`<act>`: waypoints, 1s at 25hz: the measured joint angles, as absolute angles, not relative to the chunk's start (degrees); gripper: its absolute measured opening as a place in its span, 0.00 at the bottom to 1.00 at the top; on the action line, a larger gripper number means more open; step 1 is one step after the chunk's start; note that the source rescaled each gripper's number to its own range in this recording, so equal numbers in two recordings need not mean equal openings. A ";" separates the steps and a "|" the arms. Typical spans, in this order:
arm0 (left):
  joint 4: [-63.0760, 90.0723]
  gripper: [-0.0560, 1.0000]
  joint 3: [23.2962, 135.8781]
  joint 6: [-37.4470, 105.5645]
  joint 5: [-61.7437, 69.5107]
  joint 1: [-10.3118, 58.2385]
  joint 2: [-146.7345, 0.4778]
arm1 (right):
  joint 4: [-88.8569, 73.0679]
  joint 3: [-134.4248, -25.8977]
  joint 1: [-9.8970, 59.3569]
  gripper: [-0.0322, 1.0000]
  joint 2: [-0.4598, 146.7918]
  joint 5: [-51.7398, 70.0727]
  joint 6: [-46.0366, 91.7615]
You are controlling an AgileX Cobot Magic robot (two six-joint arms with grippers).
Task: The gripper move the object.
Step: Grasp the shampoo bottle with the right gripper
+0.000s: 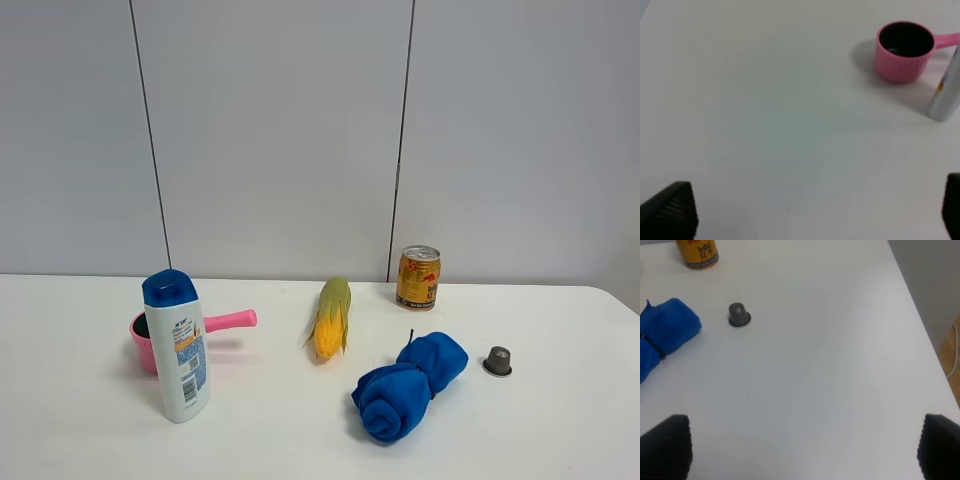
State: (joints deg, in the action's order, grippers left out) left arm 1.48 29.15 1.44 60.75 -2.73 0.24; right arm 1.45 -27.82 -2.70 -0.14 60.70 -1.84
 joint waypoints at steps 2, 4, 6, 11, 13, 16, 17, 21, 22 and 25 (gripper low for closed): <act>1.48 1.00 29.15 1.44 60.75 -2.73 0.24 | 1.45 -27.82 -2.70 0.97 -0.14 60.70 -1.84; 1.48 1.00 29.15 1.44 60.75 -2.73 0.24 | 1.45 -27.82 -2.70 0.97 -0.14 60.70 -1.84; 1.48 1.00 29.15 1.44 60.75 -2.73 0.24 | 1.45 -27.82 -2.70 0.97 -0.14 60.70 -1.84; 1.48 1.00 29.15 1.44 60.75 -2.73 0.24 | 1.45 -27.82 -2.70 0.97 -0.14 60.70 -1.84; 1.48 1.00 29.15 1.44 60.75 -2.73 0.24 | 1.45 -27.82 -2.70 0.97 -0.14 60.70 -1.84; 1.48 1.00 29.15 1.44 60.75 -2.73 0.24 | 1.45 -27.82 -2.70 0.97 -0.14 60.70 -1.84; 1.48 1.00 29.15 1.44 60.75 -2.73 0.24 | 1.45 -27.82 -2.70 0.97 -0.14 60.70 -1.84; 1.48 1.00 29.15 1.44 60.75 -2.73 0.24 | 0.97 -27.82 -2.70 0.97 0.50 60.70 -1.84; 1.48 1.00 29.15 1.44 60.75 -2.73 0.24 | 0.56 -27.82 -2.70 0.97 1.50 60.70 -1.84; 1.48 1.00 29.15 1.44 60.75 -2.73 0.24 | -0.48 -27.82 -2.70 0.97 5.59 60.70 -0.98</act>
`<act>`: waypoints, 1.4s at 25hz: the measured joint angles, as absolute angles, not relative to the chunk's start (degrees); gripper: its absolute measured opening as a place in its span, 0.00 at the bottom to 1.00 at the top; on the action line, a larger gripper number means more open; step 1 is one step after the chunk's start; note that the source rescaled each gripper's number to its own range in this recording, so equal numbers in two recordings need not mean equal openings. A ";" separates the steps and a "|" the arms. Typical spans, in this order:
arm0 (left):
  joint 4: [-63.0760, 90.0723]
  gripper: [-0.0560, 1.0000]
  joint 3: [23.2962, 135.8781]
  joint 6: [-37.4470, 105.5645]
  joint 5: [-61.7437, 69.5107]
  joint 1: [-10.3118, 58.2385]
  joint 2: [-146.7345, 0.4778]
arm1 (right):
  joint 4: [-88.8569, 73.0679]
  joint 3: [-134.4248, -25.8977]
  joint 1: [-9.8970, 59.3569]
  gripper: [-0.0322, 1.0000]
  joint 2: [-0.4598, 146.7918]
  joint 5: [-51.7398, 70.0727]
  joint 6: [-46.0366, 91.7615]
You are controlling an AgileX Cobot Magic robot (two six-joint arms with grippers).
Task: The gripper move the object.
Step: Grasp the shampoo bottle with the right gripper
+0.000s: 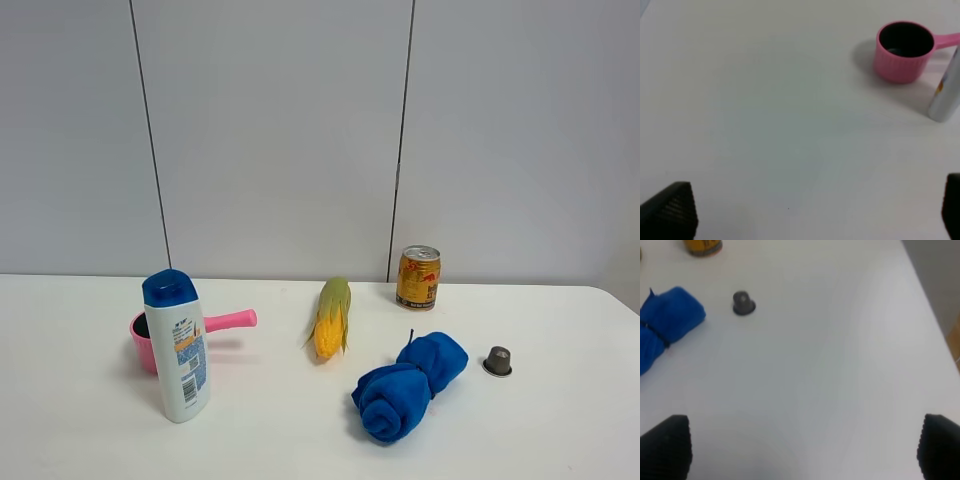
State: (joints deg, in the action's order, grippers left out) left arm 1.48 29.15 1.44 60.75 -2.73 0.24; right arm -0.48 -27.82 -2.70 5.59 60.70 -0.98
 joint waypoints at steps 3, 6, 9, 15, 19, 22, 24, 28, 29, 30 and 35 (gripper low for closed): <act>1.48 1.00 29.15 1.44 60.75 -2.73 0.24 | -1.18 -28.31 -2.70 0.97 10.06 60.64 -0.45; 1.48 1.00 29.15 1.44 60.75 -2.73 0.24 | -2.43 -32.27 -2.70 0.97 14.92 58.94 -0.32; 1.48 1.00 29.15 1.44 60.75 -2.73 0.24 | -3.95 -39.11 -2.70 0.97 20.39 56.45 -0.32; 1.48 1.00 29.15 1.44 60.75 -2.73 0.24 | -8.56 -57.89 -2.70 0.97 35.02 57.65 -0.32; 1.48 1.00 29.15 1.44 60.75 -2.73 0.24 | -12.38 -71.85 -2.70 0.97 46.49 61.99 0.00; 1.48 1.00 29.15 1.44 60.75 -2.73 0.24 | -15.83 -81.60 -2.70 0.96 55.08 66.39 0.37; 1.48 1.00 29.15 1.44 60.75 -2.73 0.24 | -18.19 -87.98 -2.70 0.96 61.14 68.50 1.04; 1.48 1.00 29.15 1.44 60.75 -2.73 0.24 | -23.05 -98.01 -2.70 0.96 71.92 69.38 2.93; 1.48 1.00 29.15 1.44 60.75 -2.73 0.24 | -24.16 -100.20 -2.70 0.96 73.99 69.51 3.54; 1.48 1.00 29.15 1.44 60.75 -2.73 0.24 | -24.88 -102.19 -2.64 0.96 76.28 69.57 3.93; 1.48 1.00 29.15 1.44 60.75 -2.73 0.24 | -24.84 -109.26 1.74 0.96 85.42 69.63 5.43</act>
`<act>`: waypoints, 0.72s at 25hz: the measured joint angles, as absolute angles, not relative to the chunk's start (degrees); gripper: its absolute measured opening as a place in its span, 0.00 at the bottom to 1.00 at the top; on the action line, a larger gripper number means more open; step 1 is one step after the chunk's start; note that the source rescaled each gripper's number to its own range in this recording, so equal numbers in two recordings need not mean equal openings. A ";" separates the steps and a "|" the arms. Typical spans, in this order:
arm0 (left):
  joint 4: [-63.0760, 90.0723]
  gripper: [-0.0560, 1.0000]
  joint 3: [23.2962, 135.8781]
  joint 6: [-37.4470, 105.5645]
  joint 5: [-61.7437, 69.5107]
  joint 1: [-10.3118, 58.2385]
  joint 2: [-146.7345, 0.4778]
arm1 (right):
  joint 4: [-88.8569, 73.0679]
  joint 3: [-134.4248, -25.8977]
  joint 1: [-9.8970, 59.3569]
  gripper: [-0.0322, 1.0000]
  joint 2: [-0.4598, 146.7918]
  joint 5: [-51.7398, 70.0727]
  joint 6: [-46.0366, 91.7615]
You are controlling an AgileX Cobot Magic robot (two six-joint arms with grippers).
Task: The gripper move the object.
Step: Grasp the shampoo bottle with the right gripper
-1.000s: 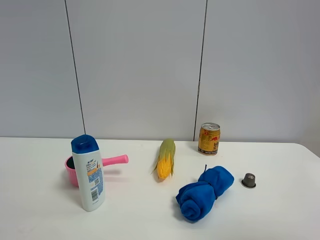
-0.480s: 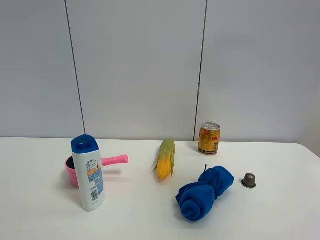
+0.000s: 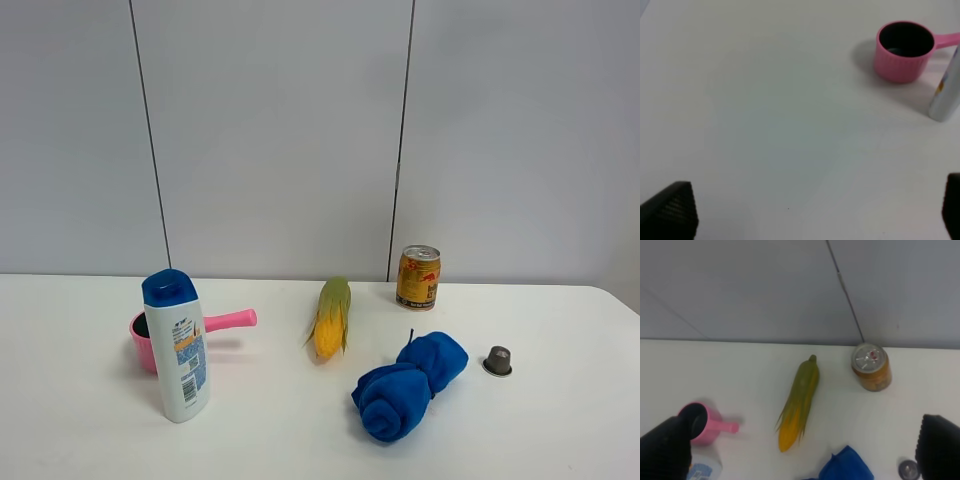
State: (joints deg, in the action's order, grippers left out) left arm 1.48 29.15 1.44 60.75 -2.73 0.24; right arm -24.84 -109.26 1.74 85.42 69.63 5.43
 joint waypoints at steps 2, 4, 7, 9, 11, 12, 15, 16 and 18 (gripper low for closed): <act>1.48 1.00 29.15 1.44 60.75 -2.73 0.24 | -24.84 -110.60 4.80 0.96 88.30 69.58 6.47; 1.48 1.00 29.15 1.44 60.75 -2.73 0.24 | -24.79 -111.17 8.17 0.96 90.91 69.55 7.51; 1.48 1.00 29.15 1.44 60.75 -2.73 0.24 | -24.61 -111.29 13.67 0.96 94.57 67.14 8.34; 1.48 1.00 29.15 1.44 60.75 -2.73 0.24 | -24.61 -111.29 16.59 0.96 96.55 64.62 8.88; 1.48 1.00 29.15 1.44 60.75 -2.73 0.24 | -24.61 -111.29 19.24 0.96 98.60 62.26 9.62; 1.48 1.00 29.15 1.44 60.75 -2.73 0.24 | -24.61 -111.29 20.64 0.96 99.45 61.25 9.83; 1.48 1.00 29.15 1.44 60.75 -2.73 0.24 | -24.35 -111.29 24.82 0.96 102.30 58.79 10.86; 1.48 1.00 29.15 1.44 60.75 -2.73 0.24 | -24.35 -111.29 26.37 0.96 103.27 58.17 11.27; 1.48 1.00 29.15 1.44 60.75 -2.73 0.24 | -24.35 -111.29 29.69 0.96 105.17 57.18 11.99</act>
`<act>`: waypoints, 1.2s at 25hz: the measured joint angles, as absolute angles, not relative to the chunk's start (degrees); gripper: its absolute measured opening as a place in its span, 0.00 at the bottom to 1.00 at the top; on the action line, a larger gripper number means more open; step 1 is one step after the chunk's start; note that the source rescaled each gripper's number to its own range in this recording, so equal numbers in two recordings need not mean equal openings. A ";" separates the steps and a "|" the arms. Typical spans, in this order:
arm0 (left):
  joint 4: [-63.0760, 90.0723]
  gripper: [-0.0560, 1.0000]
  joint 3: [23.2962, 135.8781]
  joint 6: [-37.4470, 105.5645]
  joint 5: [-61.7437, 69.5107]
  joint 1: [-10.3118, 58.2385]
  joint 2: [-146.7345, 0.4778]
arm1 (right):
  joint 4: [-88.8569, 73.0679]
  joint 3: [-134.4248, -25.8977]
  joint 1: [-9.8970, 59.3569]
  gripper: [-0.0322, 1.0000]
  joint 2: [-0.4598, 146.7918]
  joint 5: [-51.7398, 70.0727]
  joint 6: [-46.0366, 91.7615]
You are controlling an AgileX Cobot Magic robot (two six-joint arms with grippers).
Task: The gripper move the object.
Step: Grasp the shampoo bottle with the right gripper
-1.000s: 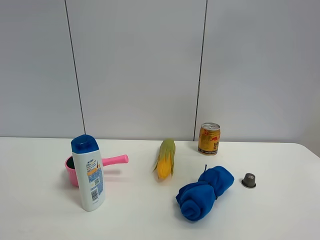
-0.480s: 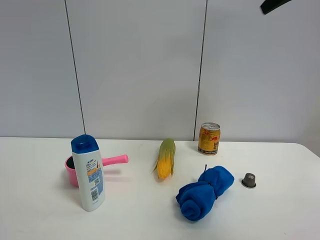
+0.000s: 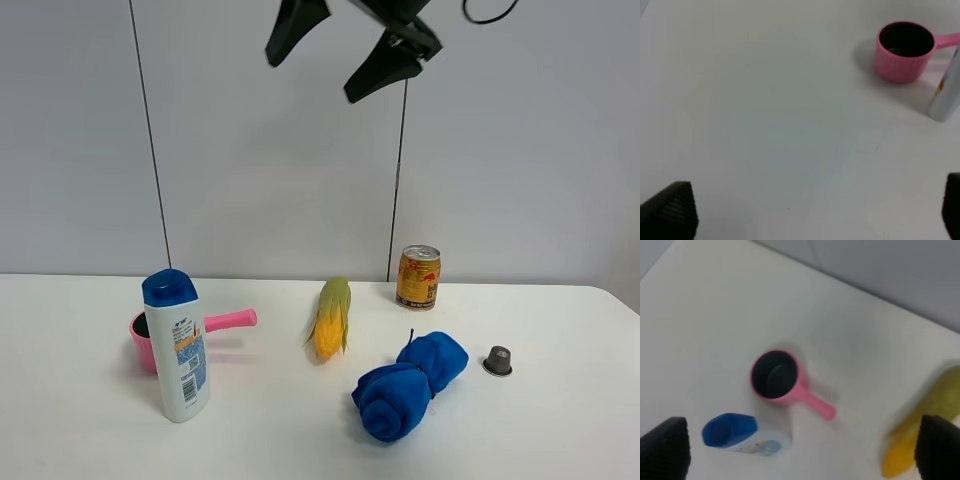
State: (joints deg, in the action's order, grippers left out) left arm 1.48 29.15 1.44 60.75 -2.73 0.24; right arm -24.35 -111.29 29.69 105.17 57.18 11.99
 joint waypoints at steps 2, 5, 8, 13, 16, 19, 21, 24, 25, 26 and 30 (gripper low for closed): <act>1.48 1.00 29.15 1.44 60.75 -2.73 0.24 | -24.35 -111.29 32.85 0.96 106.60 57.05 12.54; 1.48 1.00 29.15 1.44 60.75 -2.73 0.24 | -24.35 -111.29 38.09 0.96 107.98 56.82 12.86; 1.48 1.00 29.15 1.44 60.75 -2.73 0.24 | -24.41 -111.29 42.98 0.96 108.76 56.27 13.07; 1.48 1.00 29.15 1.44 60.75 -2.73 0.24 | -23.30 -111.29 49.34 0.96 108.89 55.83 13.24; 1.48 1.00 29.15 1.44 60.75 -2.73 0.24 | -20.46 -111.29 52.05 0.96 108.89 55.98 13.25; 1.48 1.00 29.15 1.44 60.75 -2.73 0.24 | -14.78 -111.39 54.29 0.96 108.89 55.81 12.71; 1.48 1.00 29.15 1.44 60.75 -2.73 0.24 | -11.09 -111.46 55.33 0.95 108.89 55.63 11.42; 1.48 1.00 29.15 1.44 60.75 -2.73 0.24 | -7.07 -111.46 55.66 0.95 108.89 55.58 9.90; 1.48 1.00 29.15 1.44 60.75 -2.73 0.24 | -5.51 -111.46 55.66 0.95 108.89 55.46 9.42; 1.48 1.00 29.15 1.44 60.75 -2.73 0.24 | -3.96 -111.46 55.66 0.95 108.89 55.03 8.86; 1.48 1.00 29.15 1.44 60.75 -2.73 0.24 | 0.00 -111.46 55.66 0.95 109.47 53.30 6.91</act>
